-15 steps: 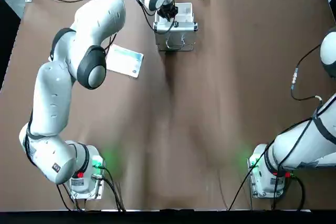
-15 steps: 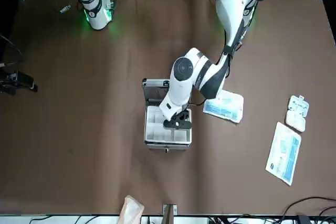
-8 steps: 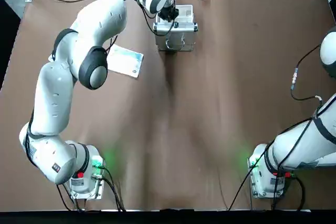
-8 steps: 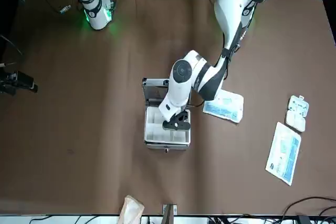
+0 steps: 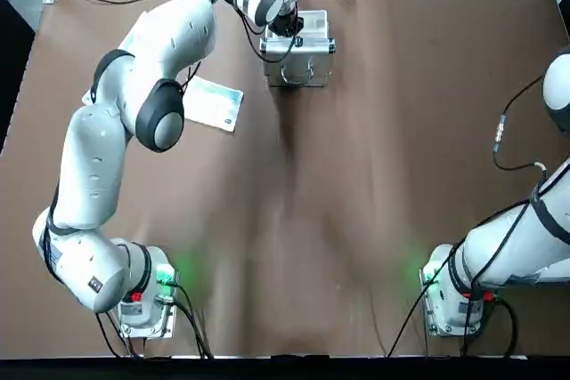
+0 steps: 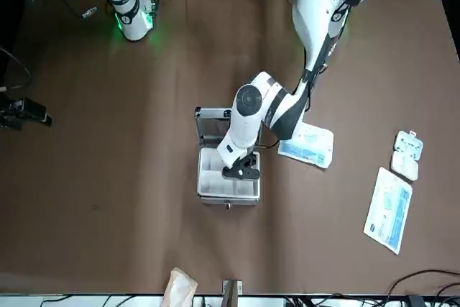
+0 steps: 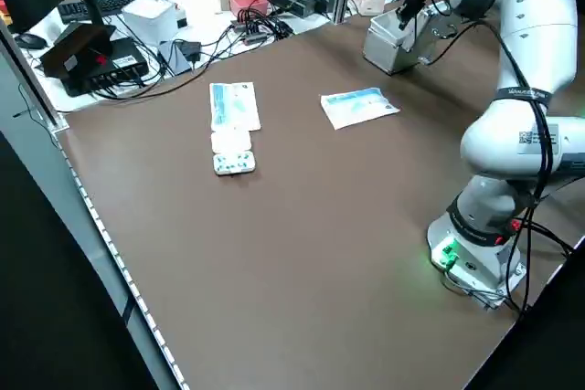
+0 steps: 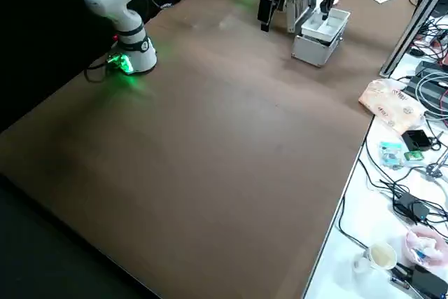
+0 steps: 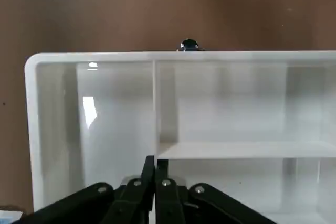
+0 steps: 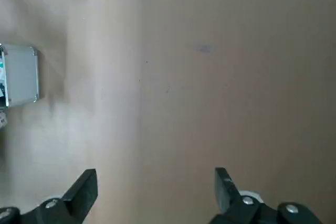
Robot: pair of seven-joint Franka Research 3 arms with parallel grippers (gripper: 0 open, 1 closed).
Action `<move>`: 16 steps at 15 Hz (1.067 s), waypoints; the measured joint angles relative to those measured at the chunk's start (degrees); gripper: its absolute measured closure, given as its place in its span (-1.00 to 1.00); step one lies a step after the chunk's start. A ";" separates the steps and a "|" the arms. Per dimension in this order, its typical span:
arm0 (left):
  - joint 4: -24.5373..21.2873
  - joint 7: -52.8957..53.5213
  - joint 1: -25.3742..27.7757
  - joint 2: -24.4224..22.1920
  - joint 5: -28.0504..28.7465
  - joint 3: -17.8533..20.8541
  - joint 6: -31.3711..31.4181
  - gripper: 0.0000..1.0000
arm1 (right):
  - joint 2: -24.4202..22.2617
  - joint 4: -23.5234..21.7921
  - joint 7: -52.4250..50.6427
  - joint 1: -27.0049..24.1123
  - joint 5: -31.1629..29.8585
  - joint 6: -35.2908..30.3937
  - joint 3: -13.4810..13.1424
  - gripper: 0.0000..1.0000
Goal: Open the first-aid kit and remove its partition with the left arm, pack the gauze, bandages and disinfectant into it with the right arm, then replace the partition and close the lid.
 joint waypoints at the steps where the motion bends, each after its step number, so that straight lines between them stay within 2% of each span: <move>1: 0.00 0.00 0.00 0.03 0.00 0.00 0.06 0.93 | 0.00 0.00 0.00 0.00 0.00 0.00 0.00 -0.97; 16: 0.02 0.00 -0.24 0.70 -0.02 0.01 0.17 0.93 | 0.00 0.00 0.00 0.13 -0.22 1.08 0.05 -0.97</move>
